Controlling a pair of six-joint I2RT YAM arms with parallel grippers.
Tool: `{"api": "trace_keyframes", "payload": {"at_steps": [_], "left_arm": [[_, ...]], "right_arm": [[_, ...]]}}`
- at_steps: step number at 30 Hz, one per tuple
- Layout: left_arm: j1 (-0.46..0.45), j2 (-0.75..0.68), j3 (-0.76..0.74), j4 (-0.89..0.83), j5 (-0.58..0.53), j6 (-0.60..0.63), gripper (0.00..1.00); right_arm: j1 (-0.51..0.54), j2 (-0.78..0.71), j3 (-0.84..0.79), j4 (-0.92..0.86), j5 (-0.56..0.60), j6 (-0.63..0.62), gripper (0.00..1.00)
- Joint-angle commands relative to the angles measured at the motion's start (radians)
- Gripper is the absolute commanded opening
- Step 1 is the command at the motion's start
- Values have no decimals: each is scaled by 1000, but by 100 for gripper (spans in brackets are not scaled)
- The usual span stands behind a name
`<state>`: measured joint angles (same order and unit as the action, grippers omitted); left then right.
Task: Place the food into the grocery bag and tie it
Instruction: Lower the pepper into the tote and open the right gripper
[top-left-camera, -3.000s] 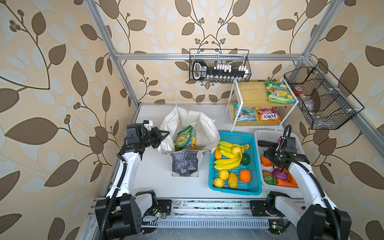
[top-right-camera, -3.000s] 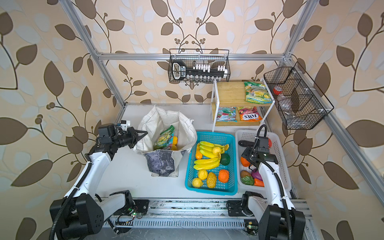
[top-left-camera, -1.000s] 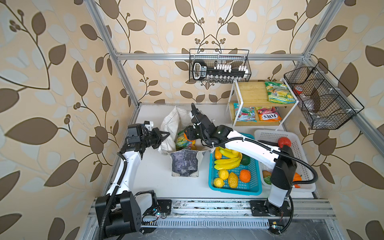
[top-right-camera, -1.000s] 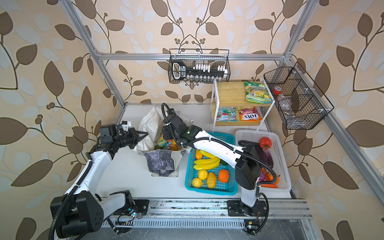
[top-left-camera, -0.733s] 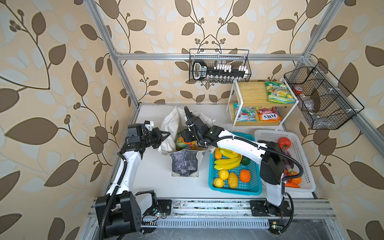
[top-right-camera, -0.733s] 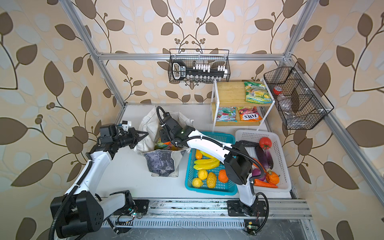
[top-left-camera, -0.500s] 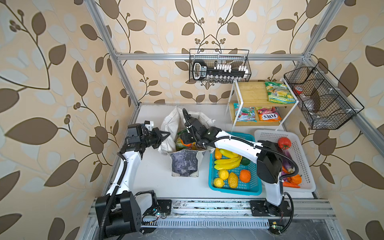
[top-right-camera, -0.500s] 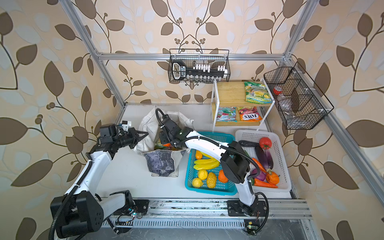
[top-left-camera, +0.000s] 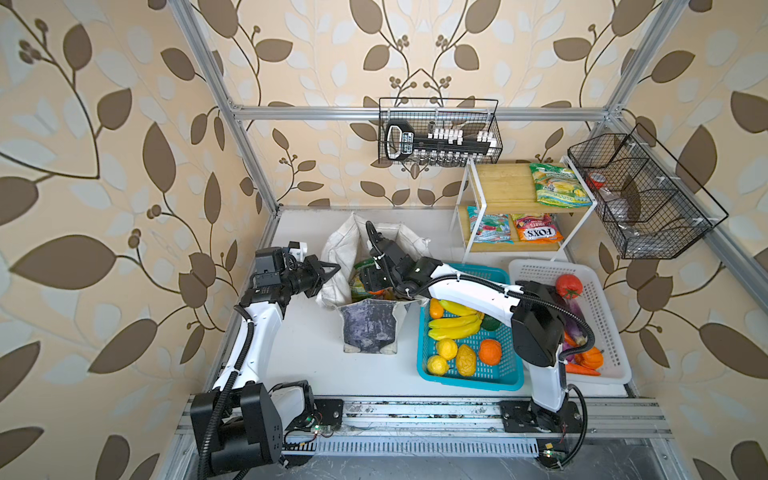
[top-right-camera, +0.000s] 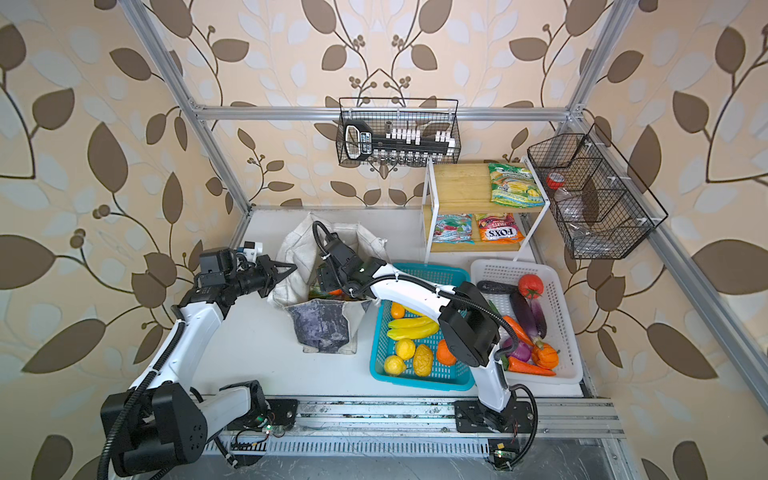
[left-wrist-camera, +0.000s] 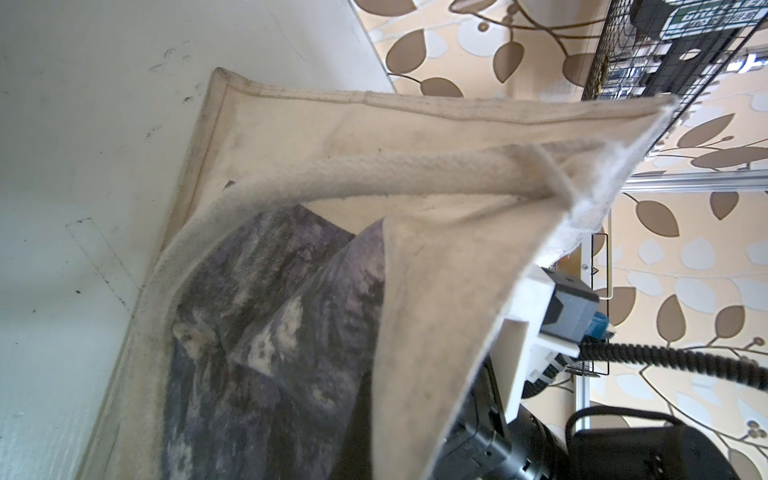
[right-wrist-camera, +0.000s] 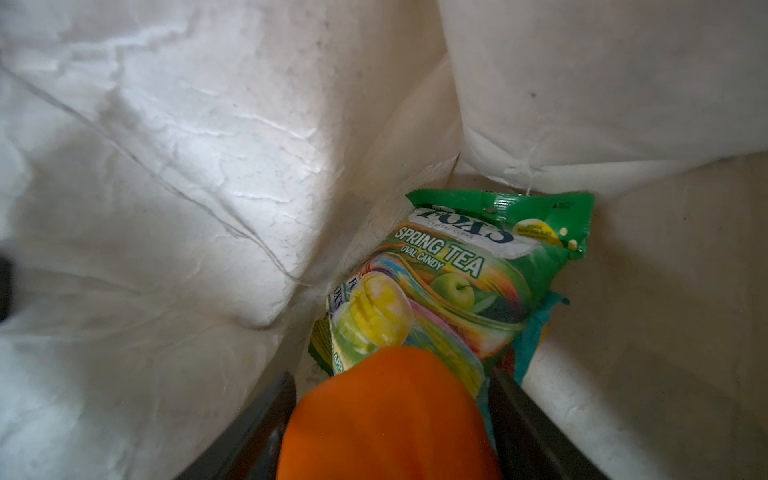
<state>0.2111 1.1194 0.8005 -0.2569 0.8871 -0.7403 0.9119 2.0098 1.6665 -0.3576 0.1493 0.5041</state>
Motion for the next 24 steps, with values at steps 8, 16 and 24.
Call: {"api": "trace_keyframes", "payload": {"at_steps": [8,16,24], "left_arm": [[9,3,3,13,25,4,0],[9,7,2,12,22,5,0],[8,5,3,4,16,12,0]], "right_arm": [[-4,-18,-45,15,6,-1,78],[4,-98,-94,51,39,-38,100],[25,-164,-110,48,74,-85,100]]}}
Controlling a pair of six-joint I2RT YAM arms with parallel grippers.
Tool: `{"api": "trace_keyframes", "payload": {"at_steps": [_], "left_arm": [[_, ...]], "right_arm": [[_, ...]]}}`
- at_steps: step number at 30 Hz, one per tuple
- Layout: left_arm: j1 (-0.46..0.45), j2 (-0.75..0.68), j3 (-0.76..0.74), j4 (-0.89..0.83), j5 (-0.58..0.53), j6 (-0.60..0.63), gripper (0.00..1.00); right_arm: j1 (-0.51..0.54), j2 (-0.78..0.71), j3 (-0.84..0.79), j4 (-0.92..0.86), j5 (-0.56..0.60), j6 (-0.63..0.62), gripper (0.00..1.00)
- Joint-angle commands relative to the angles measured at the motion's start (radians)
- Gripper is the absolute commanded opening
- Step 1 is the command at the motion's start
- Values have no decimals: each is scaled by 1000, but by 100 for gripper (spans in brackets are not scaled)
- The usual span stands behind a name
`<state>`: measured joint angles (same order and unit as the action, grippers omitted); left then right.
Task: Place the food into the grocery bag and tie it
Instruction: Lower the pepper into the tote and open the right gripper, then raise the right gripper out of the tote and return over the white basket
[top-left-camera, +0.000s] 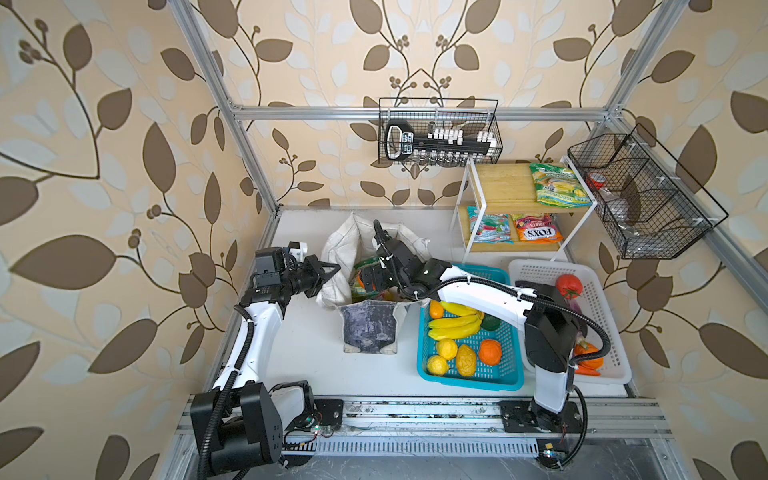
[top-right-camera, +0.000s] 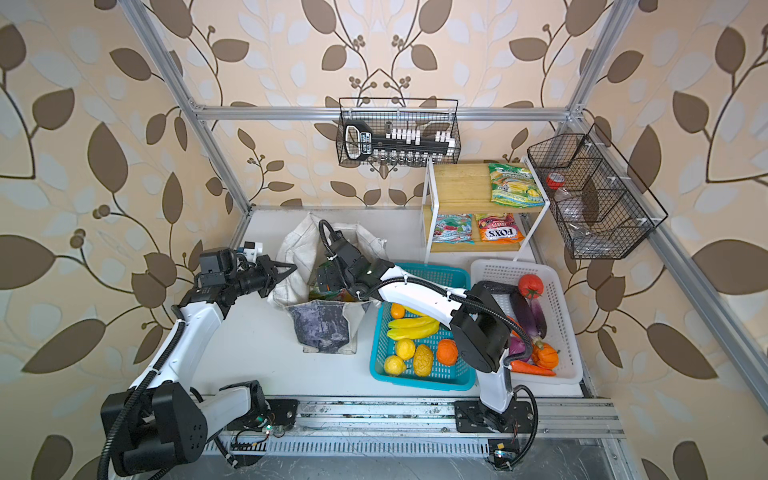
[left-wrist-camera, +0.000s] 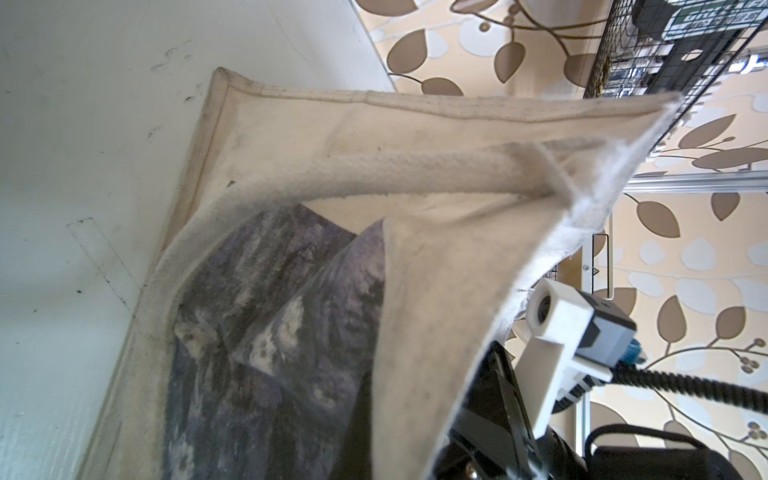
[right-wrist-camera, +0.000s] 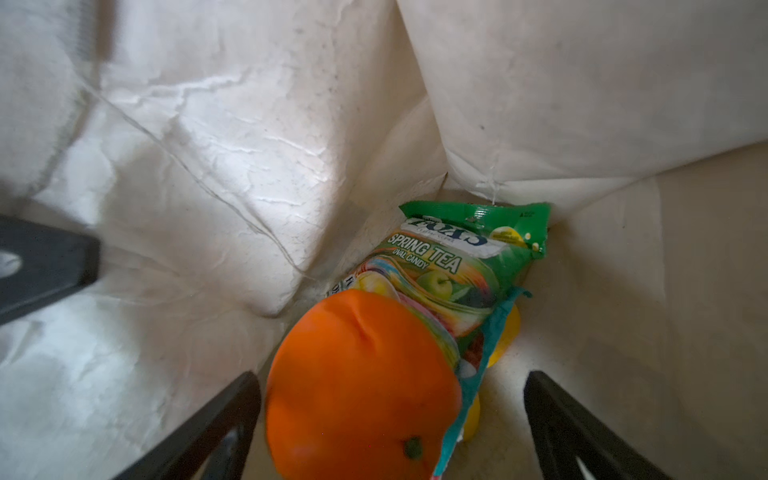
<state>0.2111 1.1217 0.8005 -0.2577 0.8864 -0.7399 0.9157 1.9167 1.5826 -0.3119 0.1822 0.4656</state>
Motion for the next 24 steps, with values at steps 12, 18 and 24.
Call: {"api": "trace_keyframes", "payload": {"at_steps": [12,18,24], "left_arm": [[10,-5,0,4,5,5,0],[11,-5,6,-9,-1,14,0],[11,-6,-1,4,8,2,0]], "right_arm": [[39,-418,-227,87,138,-115,100],[38,-602,-333,48,235,-133,100],[-38,-810,-475,1,134,-87,100]]}}
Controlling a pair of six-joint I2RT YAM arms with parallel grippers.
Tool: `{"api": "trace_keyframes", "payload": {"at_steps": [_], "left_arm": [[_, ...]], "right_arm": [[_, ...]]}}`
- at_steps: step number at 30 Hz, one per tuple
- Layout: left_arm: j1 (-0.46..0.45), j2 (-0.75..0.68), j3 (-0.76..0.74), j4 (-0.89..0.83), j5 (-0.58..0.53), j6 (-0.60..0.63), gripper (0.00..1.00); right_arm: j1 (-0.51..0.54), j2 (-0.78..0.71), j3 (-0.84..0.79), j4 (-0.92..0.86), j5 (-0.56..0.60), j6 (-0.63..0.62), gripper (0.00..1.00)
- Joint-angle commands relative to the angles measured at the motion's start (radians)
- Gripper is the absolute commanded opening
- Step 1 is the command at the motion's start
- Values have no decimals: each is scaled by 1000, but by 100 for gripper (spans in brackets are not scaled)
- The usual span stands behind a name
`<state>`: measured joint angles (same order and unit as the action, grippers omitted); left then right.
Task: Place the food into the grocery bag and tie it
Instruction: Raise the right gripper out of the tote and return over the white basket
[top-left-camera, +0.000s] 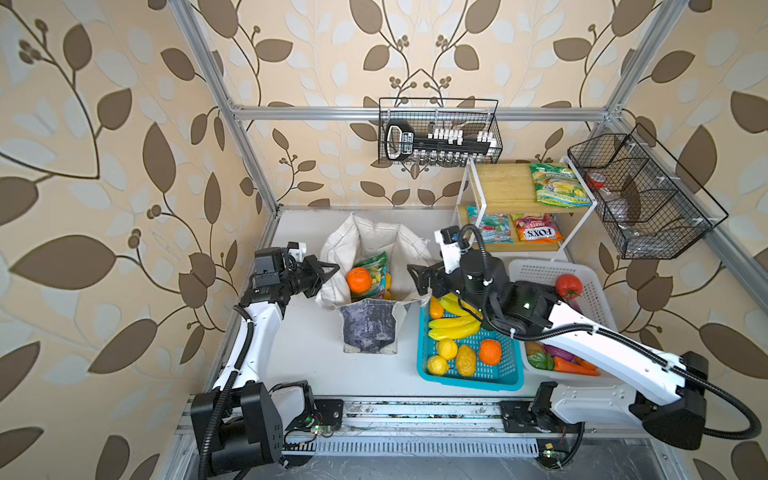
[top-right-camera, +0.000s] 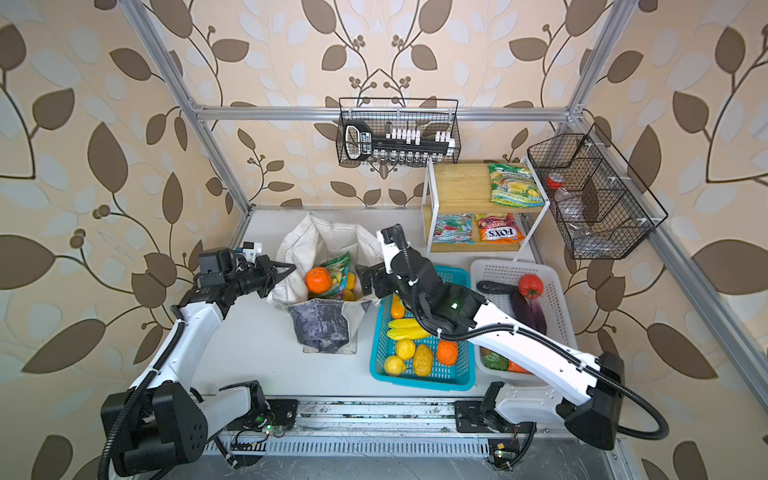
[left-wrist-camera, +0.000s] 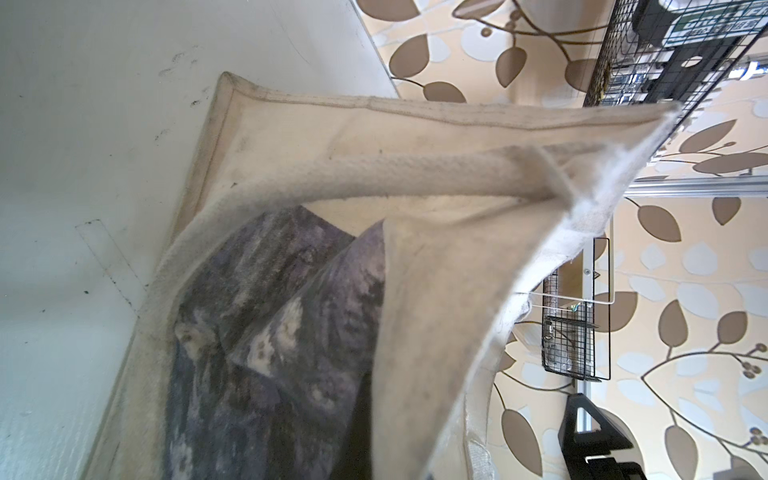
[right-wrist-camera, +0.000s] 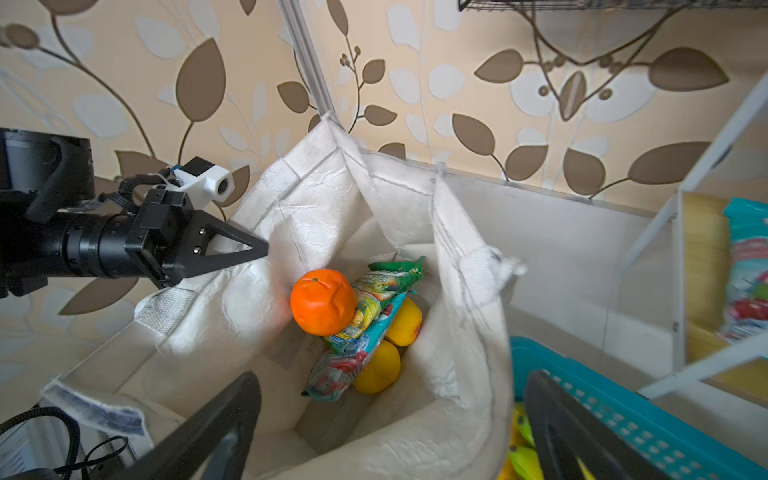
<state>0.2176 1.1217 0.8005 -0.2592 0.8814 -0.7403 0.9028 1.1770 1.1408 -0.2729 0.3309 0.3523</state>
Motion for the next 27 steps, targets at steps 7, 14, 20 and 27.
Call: {"api": "trace_keyframes", "payload": {"at_steps": [7,14,20,27], "left_arm": [[4,-11,4,3,21,2,0],[2,-33,2,11,25,-3,0],[2,-21,-10,48,56,-33,0],[-8,9,17,-22,28,17,0]], "right_arm": [[-289,-265,-148,-214,-158,220,100],[-497,-426,-218,-443,-1,194,100],[-807,-471,-322,-503,-34,136,100],[-1189,-458,-431,-438,-373,81,92]]}}
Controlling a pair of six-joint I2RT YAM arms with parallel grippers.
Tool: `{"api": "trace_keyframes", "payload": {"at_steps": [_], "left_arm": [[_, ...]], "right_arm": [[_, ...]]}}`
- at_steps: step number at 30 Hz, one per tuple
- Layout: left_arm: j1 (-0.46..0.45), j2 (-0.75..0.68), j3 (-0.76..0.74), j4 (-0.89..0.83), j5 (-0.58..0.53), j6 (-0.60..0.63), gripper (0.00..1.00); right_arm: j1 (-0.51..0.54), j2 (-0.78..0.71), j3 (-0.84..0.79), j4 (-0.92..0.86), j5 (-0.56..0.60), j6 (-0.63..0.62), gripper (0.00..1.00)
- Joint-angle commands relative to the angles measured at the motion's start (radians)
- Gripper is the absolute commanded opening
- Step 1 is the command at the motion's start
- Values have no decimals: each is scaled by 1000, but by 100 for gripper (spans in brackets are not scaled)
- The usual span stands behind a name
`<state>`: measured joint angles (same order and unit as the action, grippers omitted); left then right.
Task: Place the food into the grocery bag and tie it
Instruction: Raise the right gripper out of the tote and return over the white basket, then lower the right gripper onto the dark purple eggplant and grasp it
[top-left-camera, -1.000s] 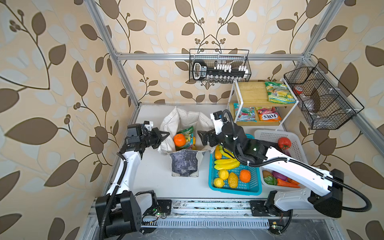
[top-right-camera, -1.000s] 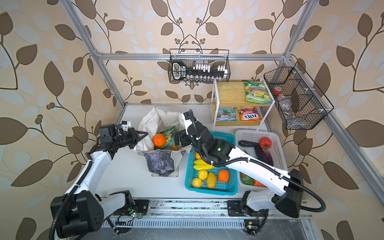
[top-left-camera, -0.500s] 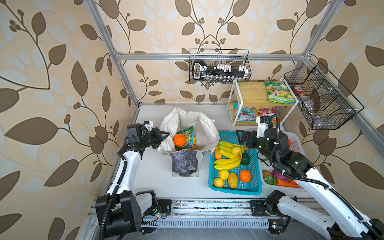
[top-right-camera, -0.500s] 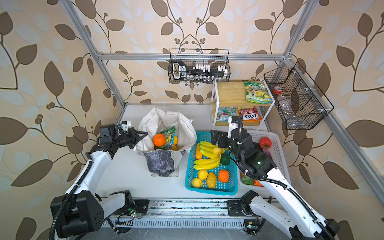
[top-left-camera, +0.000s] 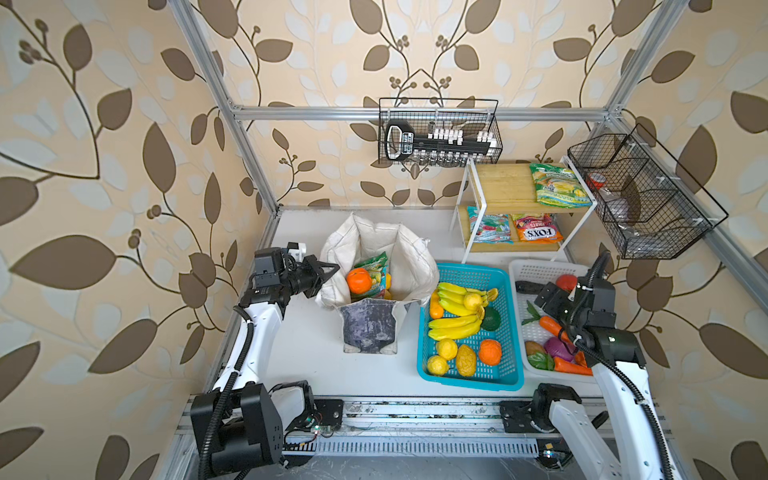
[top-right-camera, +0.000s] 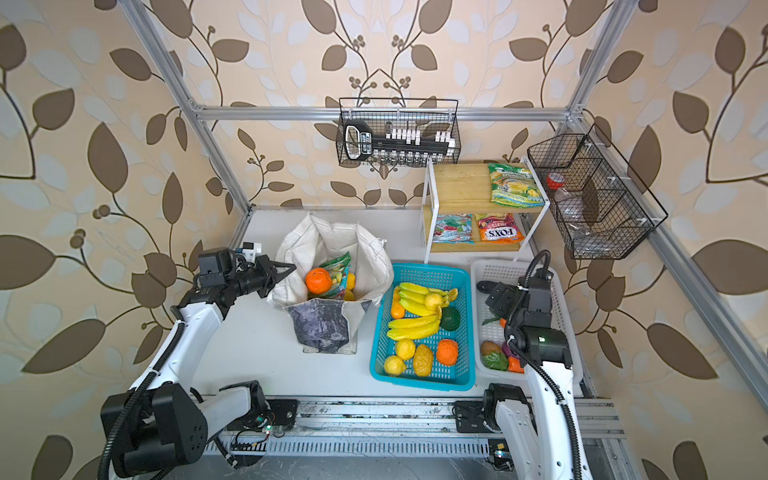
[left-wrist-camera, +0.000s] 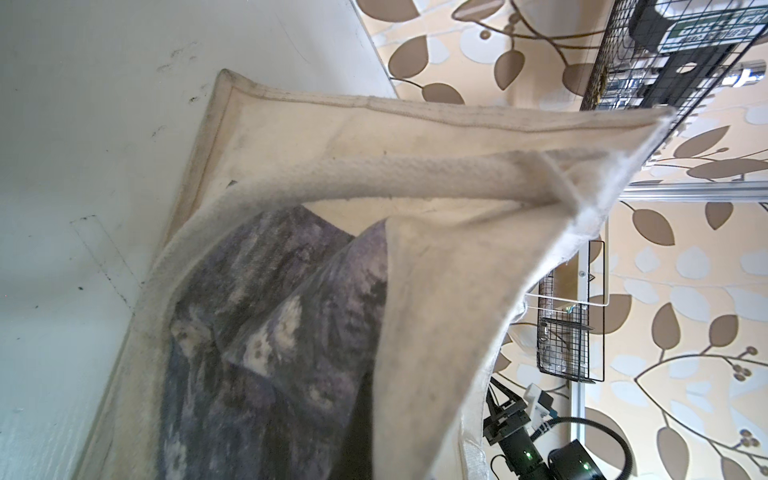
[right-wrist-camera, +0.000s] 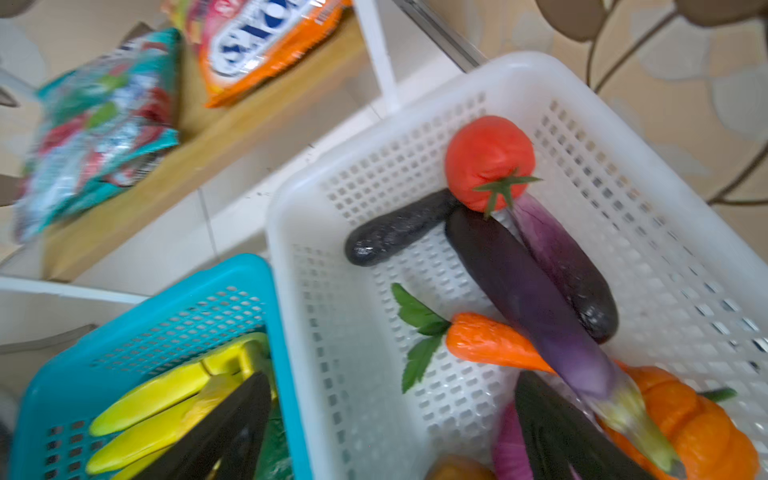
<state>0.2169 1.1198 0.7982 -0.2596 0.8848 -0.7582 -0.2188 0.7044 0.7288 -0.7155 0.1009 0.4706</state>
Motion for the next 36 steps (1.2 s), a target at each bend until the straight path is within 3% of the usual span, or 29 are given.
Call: {"api": "trace_keyframes", "payload": {"at_steps": [1,4,8,11,14,19,26,29,36], "left_arm": [[-8,7,19,-18,28,33,0],[-14,-10,20,-25,8,40,0],[-29,-13,18,-15,31,34,0],[-50,-20,24,-35,16,48,0],[-56,-24,24,-36,18,47,0],[-56,-56,24,-36,2,50,0],[-57,-61,17,-14,7,36,0],[-56,-53,1,24,33,6,0],[-70,-37,2,24,42,7,0]], "right_arm": [[-76,29,-19,5,-122,-35,92],[-88,66,-15,39,-100,-17,95],[-81,118,-9,92,-153,8,82],[-38,130,-13,115,-14,-18,82],[-84,173,-30,116,72,-81,83],[-226,252,-38,164,-20,-101,77],[-230,343,-74,207,8,-97,75],[-196,369,-88,233,87,-97,75],[-195,475,-105,318,64,-135,79]]}}
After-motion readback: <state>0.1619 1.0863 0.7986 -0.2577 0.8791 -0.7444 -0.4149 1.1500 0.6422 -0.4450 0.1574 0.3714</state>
